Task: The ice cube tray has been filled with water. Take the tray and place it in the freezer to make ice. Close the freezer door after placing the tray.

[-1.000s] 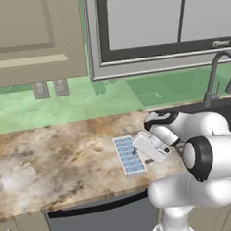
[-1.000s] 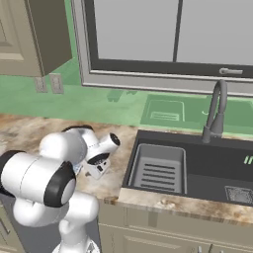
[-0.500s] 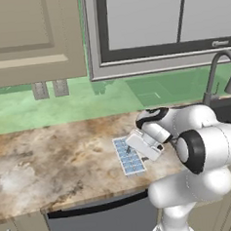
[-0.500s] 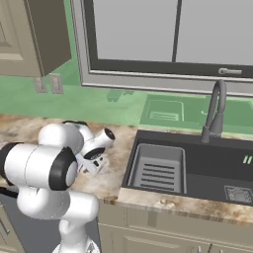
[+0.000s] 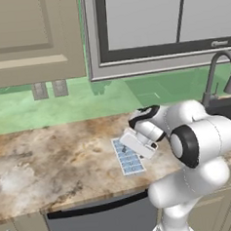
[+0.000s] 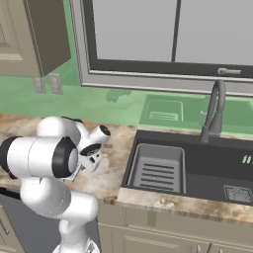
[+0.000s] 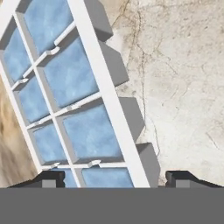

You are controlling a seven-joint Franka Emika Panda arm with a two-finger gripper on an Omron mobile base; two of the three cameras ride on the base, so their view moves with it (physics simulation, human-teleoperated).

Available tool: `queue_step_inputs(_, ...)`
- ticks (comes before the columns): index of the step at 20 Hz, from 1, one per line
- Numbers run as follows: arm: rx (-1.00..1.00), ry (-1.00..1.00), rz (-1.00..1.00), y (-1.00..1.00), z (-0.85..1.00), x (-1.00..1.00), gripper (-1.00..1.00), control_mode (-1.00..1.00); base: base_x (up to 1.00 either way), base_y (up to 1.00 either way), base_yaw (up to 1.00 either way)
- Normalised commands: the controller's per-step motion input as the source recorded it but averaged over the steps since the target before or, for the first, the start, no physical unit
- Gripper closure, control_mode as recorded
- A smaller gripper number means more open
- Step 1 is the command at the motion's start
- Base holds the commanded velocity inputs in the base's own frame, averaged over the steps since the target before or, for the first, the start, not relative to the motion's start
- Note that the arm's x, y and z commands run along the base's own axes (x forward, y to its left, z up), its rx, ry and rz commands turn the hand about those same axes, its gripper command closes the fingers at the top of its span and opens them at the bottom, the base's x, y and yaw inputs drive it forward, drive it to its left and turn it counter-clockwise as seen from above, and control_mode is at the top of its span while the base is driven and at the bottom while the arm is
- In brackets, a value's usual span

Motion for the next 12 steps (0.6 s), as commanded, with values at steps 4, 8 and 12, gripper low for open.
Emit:
queue_step_inputs(4,0.0,0.0,0.0,0.13,-0.06,0.05,1.0,-1.0,0.0,0.0,0.0)
queue_step_inputs(8,0.0,0.0,0.0,0.0,0.0,0.0,1.0,-1.0,0.0,0.0,0.0)
queue_step_inputs(12,0.0,-0.01,0.0,0.0,0.13,-0.03,1.0,-1.0,0.0,0.0,0.0)
